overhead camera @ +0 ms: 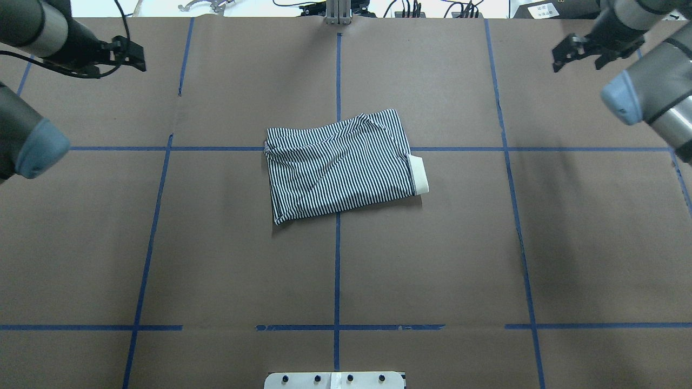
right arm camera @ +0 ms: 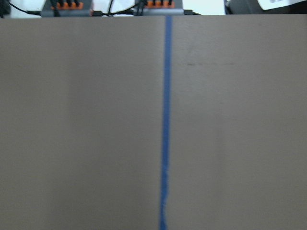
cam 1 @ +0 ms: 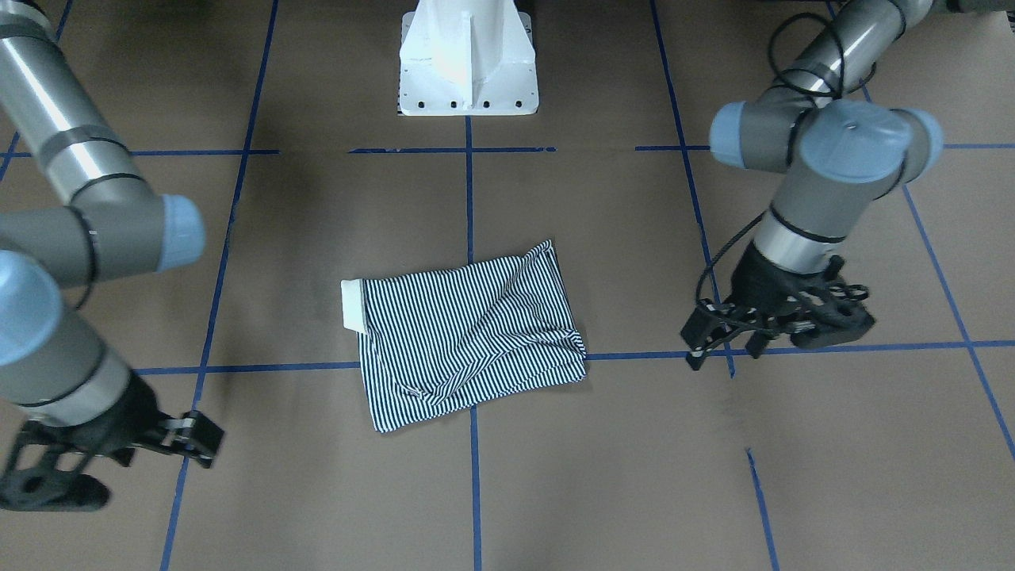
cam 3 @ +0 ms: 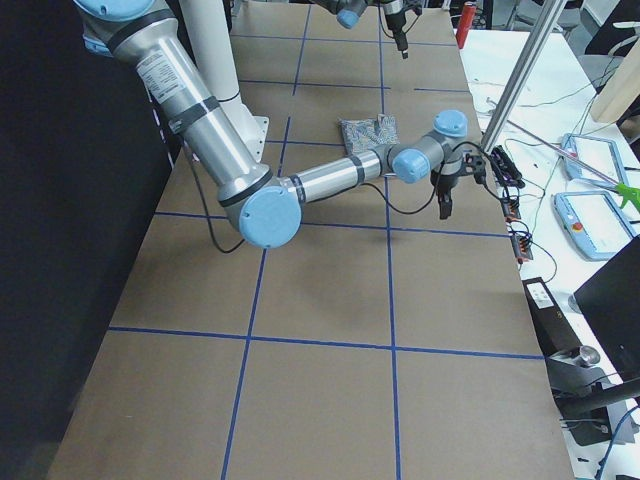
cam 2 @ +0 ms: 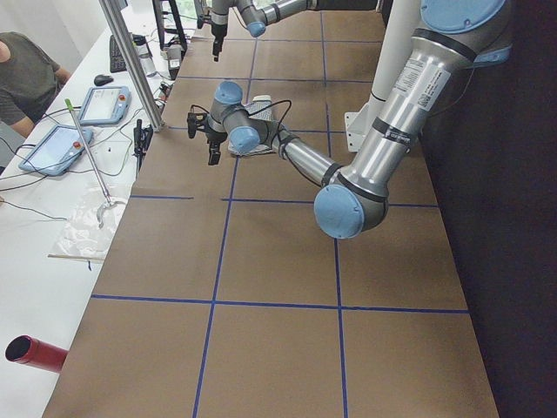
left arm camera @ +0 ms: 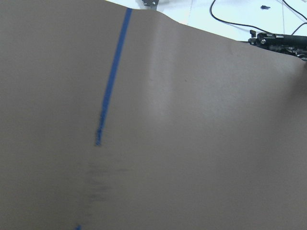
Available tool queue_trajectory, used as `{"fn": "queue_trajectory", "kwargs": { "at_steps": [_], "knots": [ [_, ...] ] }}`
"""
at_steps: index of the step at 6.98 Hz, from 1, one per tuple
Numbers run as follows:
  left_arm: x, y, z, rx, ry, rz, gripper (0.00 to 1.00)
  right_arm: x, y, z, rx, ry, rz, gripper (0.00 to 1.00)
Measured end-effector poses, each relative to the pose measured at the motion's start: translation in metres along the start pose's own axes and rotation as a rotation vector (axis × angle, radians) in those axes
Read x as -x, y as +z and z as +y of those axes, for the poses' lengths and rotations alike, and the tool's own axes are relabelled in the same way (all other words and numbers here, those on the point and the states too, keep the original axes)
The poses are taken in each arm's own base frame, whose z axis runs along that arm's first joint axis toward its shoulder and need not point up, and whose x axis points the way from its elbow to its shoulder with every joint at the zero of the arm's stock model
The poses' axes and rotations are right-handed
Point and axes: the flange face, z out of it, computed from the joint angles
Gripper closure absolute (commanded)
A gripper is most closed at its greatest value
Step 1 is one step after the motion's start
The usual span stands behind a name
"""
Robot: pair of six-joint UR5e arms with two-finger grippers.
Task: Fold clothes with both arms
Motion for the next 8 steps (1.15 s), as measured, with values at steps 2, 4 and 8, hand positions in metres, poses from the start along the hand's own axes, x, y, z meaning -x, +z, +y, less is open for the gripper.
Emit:
{"fn": "queue_trajectory", "kwargs": {
  "at_steps": [2,4,8],
  "knots": [
    [-0.035,0.004,0.019,0.059,-0.167,0.033,0.0,-0.117,-0.02,0.083,0.096,-0.035,-0.022,0.0],
    [-0.152,0.049,0.077,0.154,-0.441,0.059,0.17,-0.163,-0.028,0.133,0.15,-0.024,-0.01,0.0],
    [-0.235,0.148,0.117,0.124,-0.688,0.085,0.4,-0.16,-0.04,0.134,0.142,-0.018,-0.02,0.0]
  ]
}}
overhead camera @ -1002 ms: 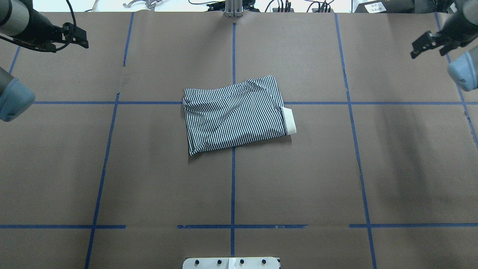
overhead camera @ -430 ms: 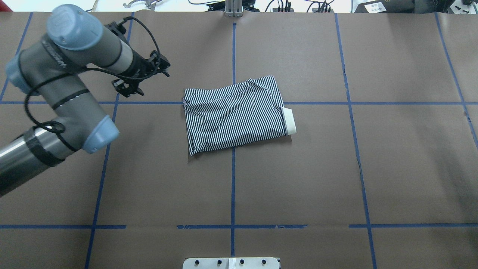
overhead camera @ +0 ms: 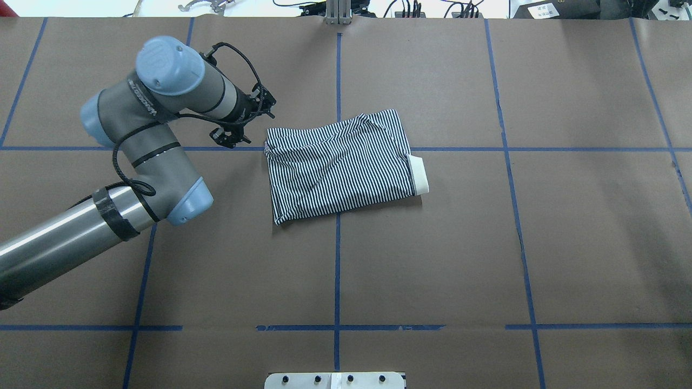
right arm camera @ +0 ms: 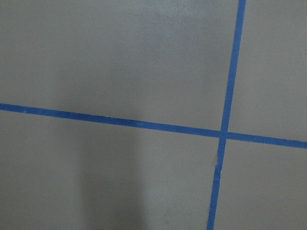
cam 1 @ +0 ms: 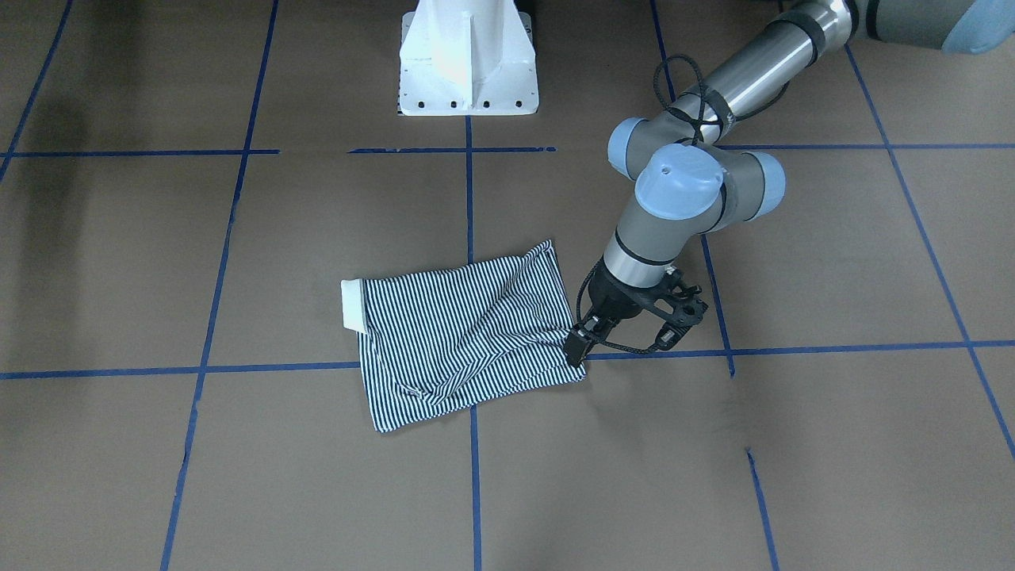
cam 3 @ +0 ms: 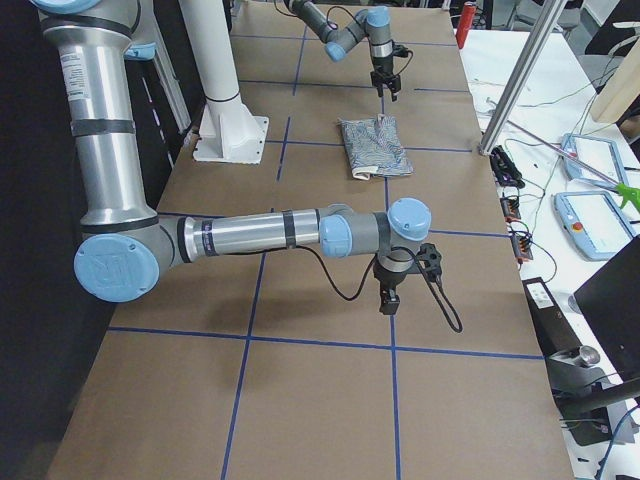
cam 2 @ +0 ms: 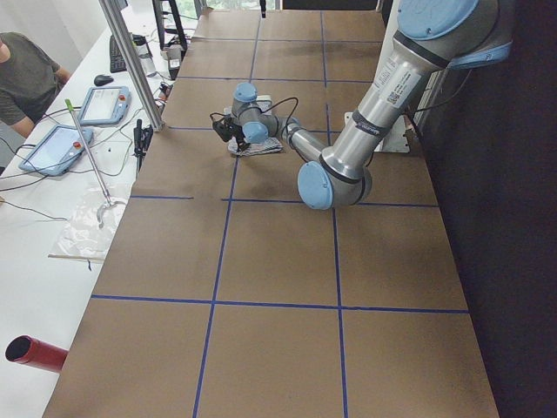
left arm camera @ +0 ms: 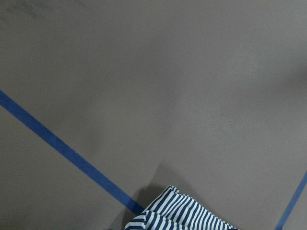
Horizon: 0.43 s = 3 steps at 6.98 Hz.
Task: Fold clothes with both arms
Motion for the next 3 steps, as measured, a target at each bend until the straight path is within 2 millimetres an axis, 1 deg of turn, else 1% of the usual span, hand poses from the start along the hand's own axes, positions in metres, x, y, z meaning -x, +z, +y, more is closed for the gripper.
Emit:
{"fn": "queue_trajectory", "kwargs": {
  "at_steps": [1,2,3],
  "knots": [
    [0.0006,0.0032,0.0115,0.003,0.008,0.009,0.43,0.0016,-0.0016,-0.0002,-0.003,0.0,-0.003,0.0],
    [0.0003,0.0004,0.017,0.007,0.015,0.017,0.75,0.0026,-0.0026,-0.0003,-0.004,-0.001,-0.004,0.0],
    [-0.0001,-0.0023,0.0202,0.01,0.018,0.021,0.81,0.0032,-0.0032,-0.0003,-0.005,0.001,-0.004,0.0]
  ]
}}
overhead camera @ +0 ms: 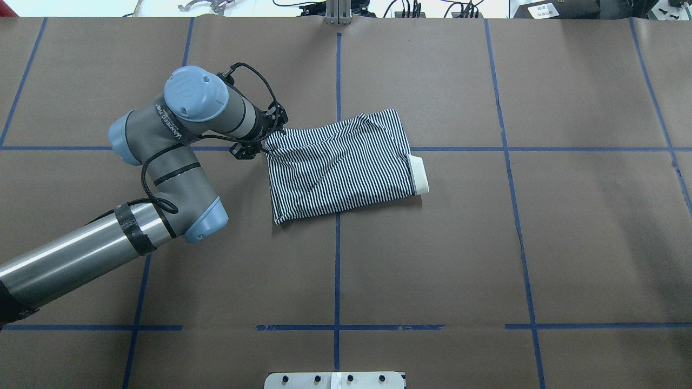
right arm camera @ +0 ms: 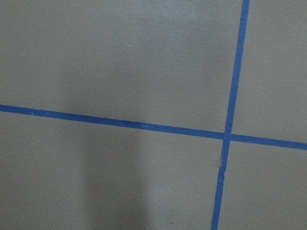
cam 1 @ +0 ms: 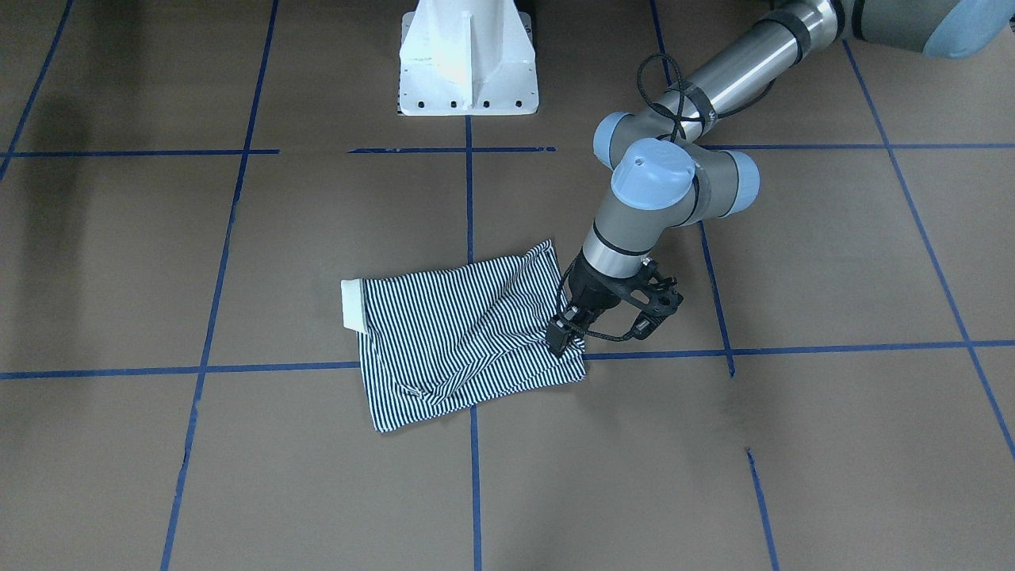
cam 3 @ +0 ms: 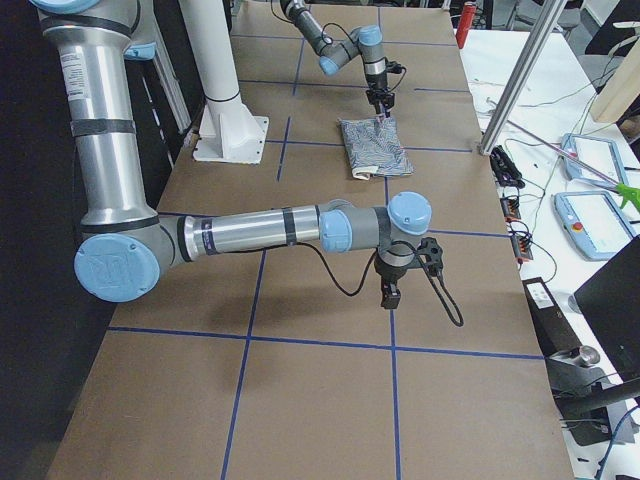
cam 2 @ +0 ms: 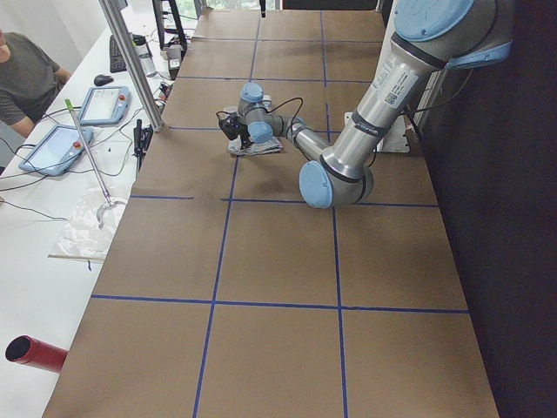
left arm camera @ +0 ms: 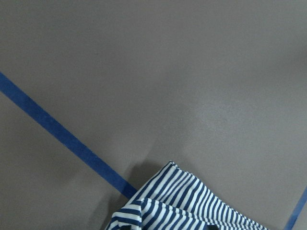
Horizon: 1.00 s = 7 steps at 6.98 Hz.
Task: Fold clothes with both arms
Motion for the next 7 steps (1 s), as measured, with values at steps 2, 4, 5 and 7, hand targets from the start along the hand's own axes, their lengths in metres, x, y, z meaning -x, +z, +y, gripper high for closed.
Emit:
{"fn": "queue_trajectory", "kwargs": {
  "at_steps": [2,4,5,7],
  "knots": [
    [0.006,0.001,-0.002,-0.006,0.001,-0.006,0.7,0.002,-0.002,0.0,-0.005,0.007,0.0,0.0],
    [0.013,0.005,-0.005,-0.012,0.012,-0.018,0.41,0.005,-0.005,0.0,-0.011,0.021,-0.001,0.0],
    [0.018,0.008,-0.007,-0.015,0.023,-0.026,0.36,0.006,-0.006,0.0,-0.012,0.023,-0.002,0.0],
    [0.021,0.01,-0.008,-0.018,0.038,-0.034,0.45,0.006,-0.006,0.0,-0.012,0.025,-0.001,0.0]
  ]
}}
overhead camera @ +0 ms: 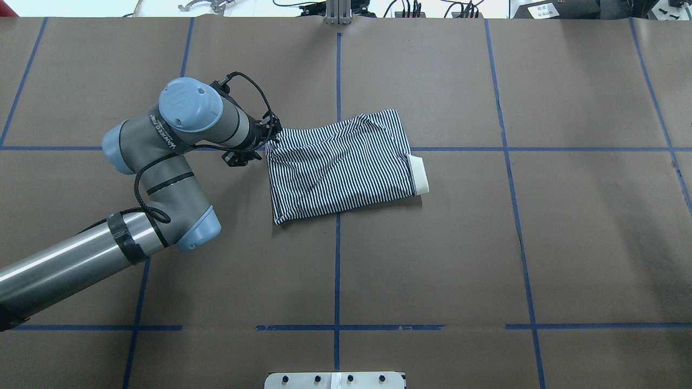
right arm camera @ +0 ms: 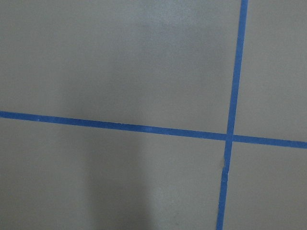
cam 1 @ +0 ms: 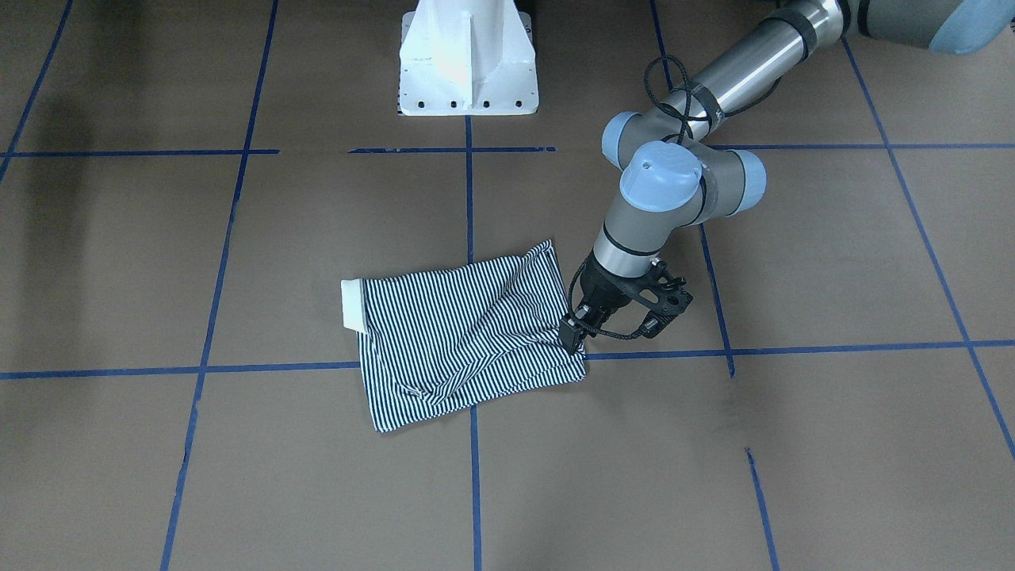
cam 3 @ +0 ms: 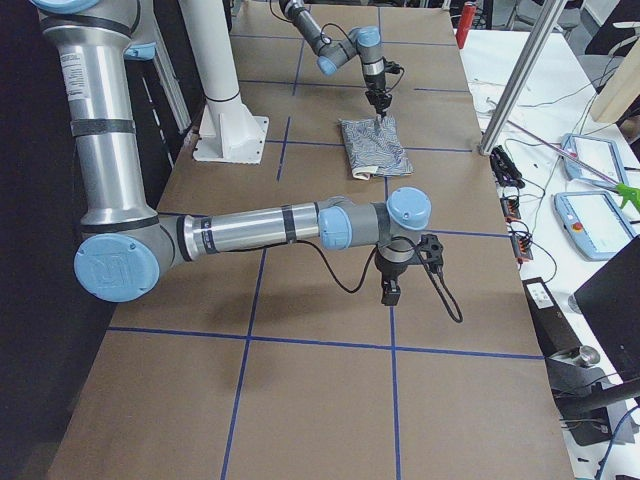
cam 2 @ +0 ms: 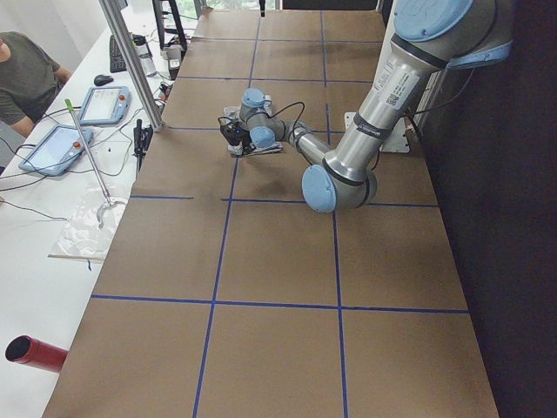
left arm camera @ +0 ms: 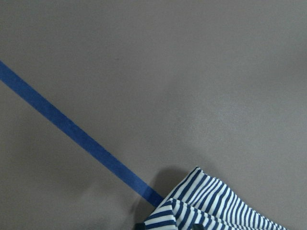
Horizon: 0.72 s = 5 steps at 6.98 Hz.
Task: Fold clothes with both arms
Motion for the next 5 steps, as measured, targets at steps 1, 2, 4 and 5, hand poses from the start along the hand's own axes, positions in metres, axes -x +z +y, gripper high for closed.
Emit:
{"fn": "queue_trajectory", "kwargs": {
  "at_steps": [1,2,4,5],
  "knots": [
    [-0.0005,0.0001,0.0006,0.0,0.002,0.0,0.7,-0.0001,0.0001,0.0003,0.0,0.0,0.0,0.0],
    [-0.0022,-0.0002,0.0021,0.002,0.0,0.001,1.0,-0.0003,0.0002,0.0005,0.001,0.001,0.0,0.0],
    [-0.0036,0.0006,0.0073,0.006,-0.001,0.002,1.0,-0.0004,0.0004,0.0006,0.002,0.002,-0.001,0.0],
    [-0.0034,0.0009,0.0093,0.008,0.004,0.003,1.0,-0.0006,0.0007,0.0008,0.002,0.003,-0.001,0.0]
  ]
}}
